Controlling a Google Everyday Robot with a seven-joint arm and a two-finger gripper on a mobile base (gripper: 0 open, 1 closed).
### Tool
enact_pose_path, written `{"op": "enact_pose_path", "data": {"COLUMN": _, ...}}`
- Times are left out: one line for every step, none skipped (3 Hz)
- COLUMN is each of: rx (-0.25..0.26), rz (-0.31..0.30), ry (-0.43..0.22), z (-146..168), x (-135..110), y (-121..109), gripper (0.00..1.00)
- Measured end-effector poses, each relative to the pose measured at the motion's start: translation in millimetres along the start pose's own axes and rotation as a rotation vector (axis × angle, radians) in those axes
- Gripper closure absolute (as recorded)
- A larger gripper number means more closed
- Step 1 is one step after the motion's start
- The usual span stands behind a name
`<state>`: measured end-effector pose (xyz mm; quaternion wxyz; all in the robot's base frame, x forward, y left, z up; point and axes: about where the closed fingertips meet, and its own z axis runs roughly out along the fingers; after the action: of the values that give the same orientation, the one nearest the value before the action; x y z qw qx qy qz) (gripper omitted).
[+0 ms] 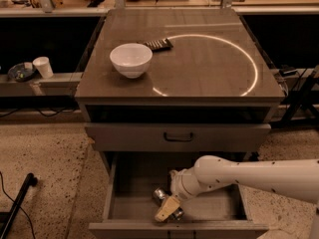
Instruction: Pick redbull can from middle drawer and place on counter
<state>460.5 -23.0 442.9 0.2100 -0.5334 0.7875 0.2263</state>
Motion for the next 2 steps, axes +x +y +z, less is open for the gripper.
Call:
{"op": "enact_pose_path", "data": {"rx": 0.041, "rz": 0.046, "ry": 0.027, "z": 12.3, "x": 8.8, "y": -2.1, "gripper": 0.0}}
{"op": "enact_pose_path", "data": {"rx": 0.074, "rz": 0.086, "ry": 0.018, "z": 24.2, "x": 10.9, "y": -10.2, "gripper": 0.0}}
